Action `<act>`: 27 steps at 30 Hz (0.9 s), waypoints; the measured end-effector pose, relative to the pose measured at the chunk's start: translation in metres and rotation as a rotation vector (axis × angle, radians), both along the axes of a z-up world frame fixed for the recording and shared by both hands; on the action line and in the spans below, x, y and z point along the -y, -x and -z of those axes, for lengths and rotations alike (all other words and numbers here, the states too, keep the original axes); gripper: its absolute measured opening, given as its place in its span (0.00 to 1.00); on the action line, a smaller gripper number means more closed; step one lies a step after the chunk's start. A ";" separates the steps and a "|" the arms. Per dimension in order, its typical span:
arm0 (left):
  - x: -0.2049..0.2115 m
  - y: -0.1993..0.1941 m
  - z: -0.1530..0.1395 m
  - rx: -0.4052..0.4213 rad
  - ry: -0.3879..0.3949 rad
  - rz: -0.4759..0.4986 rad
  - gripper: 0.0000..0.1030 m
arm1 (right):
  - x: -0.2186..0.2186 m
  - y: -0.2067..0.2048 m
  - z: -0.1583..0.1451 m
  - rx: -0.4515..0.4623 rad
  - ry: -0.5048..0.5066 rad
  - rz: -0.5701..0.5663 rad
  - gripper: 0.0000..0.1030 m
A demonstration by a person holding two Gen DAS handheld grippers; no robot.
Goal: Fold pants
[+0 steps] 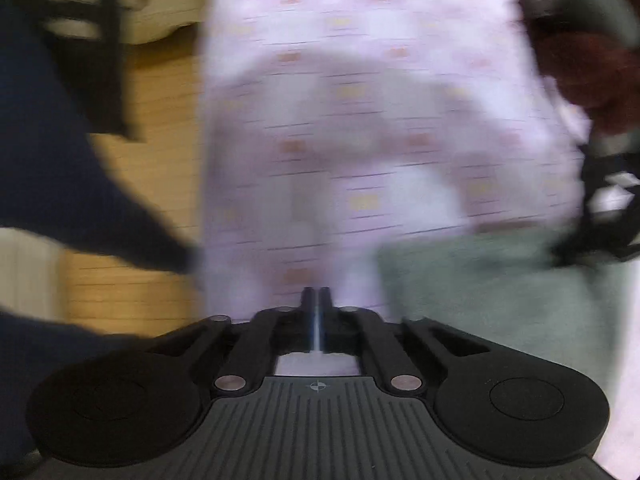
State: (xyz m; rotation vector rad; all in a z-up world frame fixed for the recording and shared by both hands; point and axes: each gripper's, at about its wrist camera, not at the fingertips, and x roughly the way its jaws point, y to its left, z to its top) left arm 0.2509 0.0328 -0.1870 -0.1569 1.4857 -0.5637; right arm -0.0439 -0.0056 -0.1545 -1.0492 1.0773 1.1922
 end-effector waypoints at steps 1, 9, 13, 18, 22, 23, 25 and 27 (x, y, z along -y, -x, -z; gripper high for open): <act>-0.001 0.001 -0.001 0.004 0.004 -0.005 0.10 | 0.004 0.008 -0.002 0.038 0.008 -0.024 0.00; -0.040 0.073 0.003 0.002 0.102 -0.169 0.10 | 0.057 -0.047 -0.067 0.089 -0.203 0.615 0.00; -0.038 0.140 0.009 -0.004 0.108 -0.157 0.09 | 0.080 -0.086 -0.086 0.149 -0.290 0.846 0.01; -0.025 0.184 -0.007 0.125 0.052 -0.182 0.07 | 0.081 -0.148 -0.082 0.136 -0.356 0.945 0.19; -0.032 0.180 -0.003 0.084 0.075 -0.264 0.07 | 0.059 -0.205 -0.056 0.100 -0.391 0.972 0.49; -0.034 0.180 -0.002 0.075 0.083 -0.278 0.07 | 0.054 -0.214 -0.048 0.098 -0.378 0.976 0.49; -0.038 0.181 -0.002 0.074 0.091 -0.297 0.07 | 0.046 -0.234 -0.031 0.074 -0.333 0.988 0.48; -0.040 0.187 -0.003 0.091 0.081 -0.299 0.07 | 0.041 -0.252 -0.012 0.064 -0.262 1.026 0.20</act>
